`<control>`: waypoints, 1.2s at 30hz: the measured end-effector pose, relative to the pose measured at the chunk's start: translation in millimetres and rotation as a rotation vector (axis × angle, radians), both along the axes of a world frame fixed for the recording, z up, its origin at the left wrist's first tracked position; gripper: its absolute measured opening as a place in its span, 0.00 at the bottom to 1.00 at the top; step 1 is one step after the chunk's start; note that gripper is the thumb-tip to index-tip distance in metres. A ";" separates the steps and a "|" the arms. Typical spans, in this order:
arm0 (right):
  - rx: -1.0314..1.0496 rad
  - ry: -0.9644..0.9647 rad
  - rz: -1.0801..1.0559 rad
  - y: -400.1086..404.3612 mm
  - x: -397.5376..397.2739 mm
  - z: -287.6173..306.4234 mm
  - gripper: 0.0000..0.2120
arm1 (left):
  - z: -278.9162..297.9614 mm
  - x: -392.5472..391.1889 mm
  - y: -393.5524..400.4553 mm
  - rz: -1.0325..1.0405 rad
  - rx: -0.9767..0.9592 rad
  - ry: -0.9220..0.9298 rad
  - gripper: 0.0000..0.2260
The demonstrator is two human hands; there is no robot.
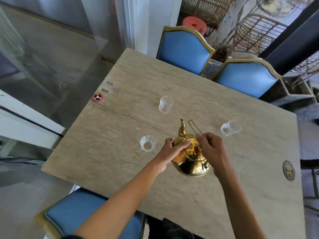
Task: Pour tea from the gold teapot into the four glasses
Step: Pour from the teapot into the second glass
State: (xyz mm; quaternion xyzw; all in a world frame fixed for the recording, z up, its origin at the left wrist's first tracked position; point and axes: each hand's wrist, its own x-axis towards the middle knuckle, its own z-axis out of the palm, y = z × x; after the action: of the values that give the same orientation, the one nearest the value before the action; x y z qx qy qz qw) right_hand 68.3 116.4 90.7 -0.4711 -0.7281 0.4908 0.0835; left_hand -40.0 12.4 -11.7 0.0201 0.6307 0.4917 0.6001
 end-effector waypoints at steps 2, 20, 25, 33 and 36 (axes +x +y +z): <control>0.016 0.014 0.025 16.6 -12.2 1.2 0.17 | 3.2 -9.0 15.6 0.032 -0.002 0.003 0.44; 0.239 -0.146 0.336 100.2 -131.9 -12.8 0.17 | -20.1 -67.4 83.3 0.179 -0.086 -0.088 0.33; 0.209 -0.130 0.359 106.5 -144.4 -26.6 0.18 | -28.5 -70.6 86.2 0.203 -0.105 -0.103 0.37; 0.199 -0.153 0.348 112.0 -156.1 -38.8 0.19 | -43.2 -73.6 89.4 0.225 -0.115 -0.102 0.60; 0.209 -0.158 0.350 112.5 -156.5 -41.5 0.20 | -45.3 -72.9 89.7 0.229 -0.117 -0.108 0.62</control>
State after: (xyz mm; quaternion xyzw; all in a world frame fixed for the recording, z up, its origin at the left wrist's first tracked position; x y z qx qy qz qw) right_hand -88.1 228.9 49.2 -0.3632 -0.8501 0.3811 -0.0120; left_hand -112.9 102.1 -57.0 -0.1135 0.6229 0.5199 0.5734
